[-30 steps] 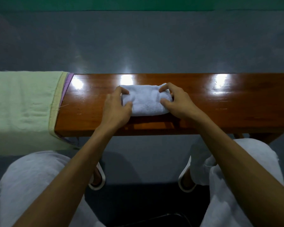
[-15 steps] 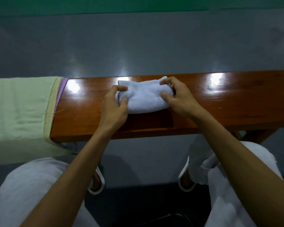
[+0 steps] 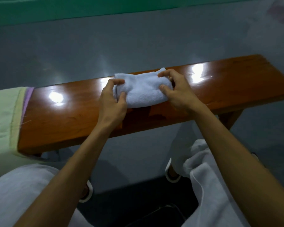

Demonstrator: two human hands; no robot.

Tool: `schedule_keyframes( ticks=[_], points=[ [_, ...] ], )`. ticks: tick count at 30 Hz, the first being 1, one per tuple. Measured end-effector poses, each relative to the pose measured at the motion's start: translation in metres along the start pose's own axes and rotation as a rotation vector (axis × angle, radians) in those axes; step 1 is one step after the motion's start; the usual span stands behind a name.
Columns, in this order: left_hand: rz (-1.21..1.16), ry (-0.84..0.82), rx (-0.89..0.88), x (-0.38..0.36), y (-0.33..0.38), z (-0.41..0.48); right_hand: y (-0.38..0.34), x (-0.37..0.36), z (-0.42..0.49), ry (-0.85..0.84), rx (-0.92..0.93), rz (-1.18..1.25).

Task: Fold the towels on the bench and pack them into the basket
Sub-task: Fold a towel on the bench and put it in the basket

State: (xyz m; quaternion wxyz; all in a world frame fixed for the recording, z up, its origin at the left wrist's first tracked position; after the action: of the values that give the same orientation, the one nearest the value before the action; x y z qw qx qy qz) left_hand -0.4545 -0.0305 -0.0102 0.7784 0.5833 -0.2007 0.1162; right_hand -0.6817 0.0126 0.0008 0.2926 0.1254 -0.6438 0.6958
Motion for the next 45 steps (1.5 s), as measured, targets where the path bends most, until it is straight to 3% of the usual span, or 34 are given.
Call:
schedule_keyframes(
  ticks=[11, 24, 35, 45],
  points=[
    [-0.034, -0.09, -0.07, -0.088, 0.073, -0.022, 0.041, 0.103, -0.041, 0.156, 0.006, -0.037],
    [-0.014, -0.227, -0.148, -0.189, 0.128, -0.06, 0.095, 0.198, -0.119, 0.295, -0.149, -0.033],
    [-0.138, -0.459, 0.002, -0.308, 0.155, -0.146, 0.201, 0.248, -0.221, 0.354, -0.4, -0.185],
    [-0.116, -0.485, 0.428, -0.399, 0.109, -0.254, 0.309, 0.237, -0.315, 0.355, -0.608, -0.183]
  ],
)
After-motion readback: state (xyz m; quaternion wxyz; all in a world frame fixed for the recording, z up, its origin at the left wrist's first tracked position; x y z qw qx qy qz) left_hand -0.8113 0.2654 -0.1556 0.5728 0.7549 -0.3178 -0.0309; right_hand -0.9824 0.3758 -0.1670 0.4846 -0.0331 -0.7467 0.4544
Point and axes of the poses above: each hand's wrist, its own z-axis towards the middle knuckle, its own x-axis out of the back of the hand, y = z × x, the point moved 7 cm from there along z, towards the middle knuckle
